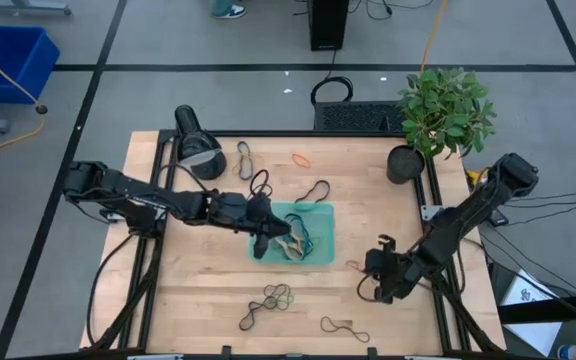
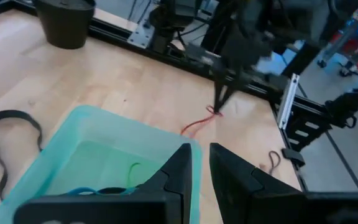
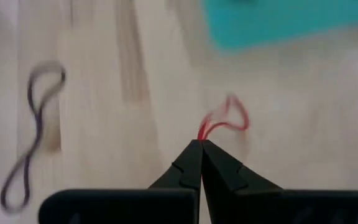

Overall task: Pick and place rubber bands into bin
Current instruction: Put the red rubber band into the green bin

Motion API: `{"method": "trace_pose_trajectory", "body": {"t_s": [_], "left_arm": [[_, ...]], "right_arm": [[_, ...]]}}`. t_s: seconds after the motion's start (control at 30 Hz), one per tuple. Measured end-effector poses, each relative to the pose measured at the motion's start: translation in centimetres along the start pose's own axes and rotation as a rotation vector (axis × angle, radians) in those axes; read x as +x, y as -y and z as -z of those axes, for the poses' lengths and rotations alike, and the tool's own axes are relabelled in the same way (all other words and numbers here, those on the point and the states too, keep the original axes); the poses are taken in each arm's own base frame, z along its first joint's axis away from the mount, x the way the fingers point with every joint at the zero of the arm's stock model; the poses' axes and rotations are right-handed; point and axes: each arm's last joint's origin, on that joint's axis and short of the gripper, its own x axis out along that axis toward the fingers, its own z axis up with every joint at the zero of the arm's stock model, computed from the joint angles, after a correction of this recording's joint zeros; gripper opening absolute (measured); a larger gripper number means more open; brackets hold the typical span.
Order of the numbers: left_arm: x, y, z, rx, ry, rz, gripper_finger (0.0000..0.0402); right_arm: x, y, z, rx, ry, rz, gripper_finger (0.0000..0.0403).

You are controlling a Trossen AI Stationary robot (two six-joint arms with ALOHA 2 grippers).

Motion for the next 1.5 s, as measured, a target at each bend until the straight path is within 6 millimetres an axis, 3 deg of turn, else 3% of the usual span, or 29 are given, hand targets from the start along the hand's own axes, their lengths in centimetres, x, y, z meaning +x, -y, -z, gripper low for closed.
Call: {"method": "trace_pose_trajectory", "body": {"t_s": [0.4, 0.6, 0.77, 0.97, 1.27, 1.5], "left_arm": [[-0.2, 2.5, 1.2, 0.039, -0.044, 0.075, 0.0063], [-0.3, 3.0, 1.8, 0.021, -0.078, 0.084, 0.0063], [-0.4, 3.3, 2.3, -0.008, -0.115, 0.081, 0.0063], [-0.5, 3.4, 3.0, -0.011, -0.174, 0.065, 0.0063], [-0.6, 3.8, 3.6, -0.009, -0.222, 0.064, 0.0063], [-0.7, 4.1, 3.9, -0.002, -0.239, 0.072, 0.0063]], "right_arm": [[-4.1, 2.3, -6.2, -0.065, 0.535, 0.04, 0.0], [-4.4, 3.3, -9.2, -0.183, 0.68, 0.041, 0.0], [-2.9, 4.5, -10.7, -0.211, 0.671, 0.027, 0.0], [0.4, 5.3, -11.6, -0.23, 0.599, -0.013, 0.0], [5.8, 6.4, -11.4, -0.24, 0.439, -0.044, 0.0], [8.4, 6.8, -10.7, -0.239, 0.359, -0.031, 0.0]]}}
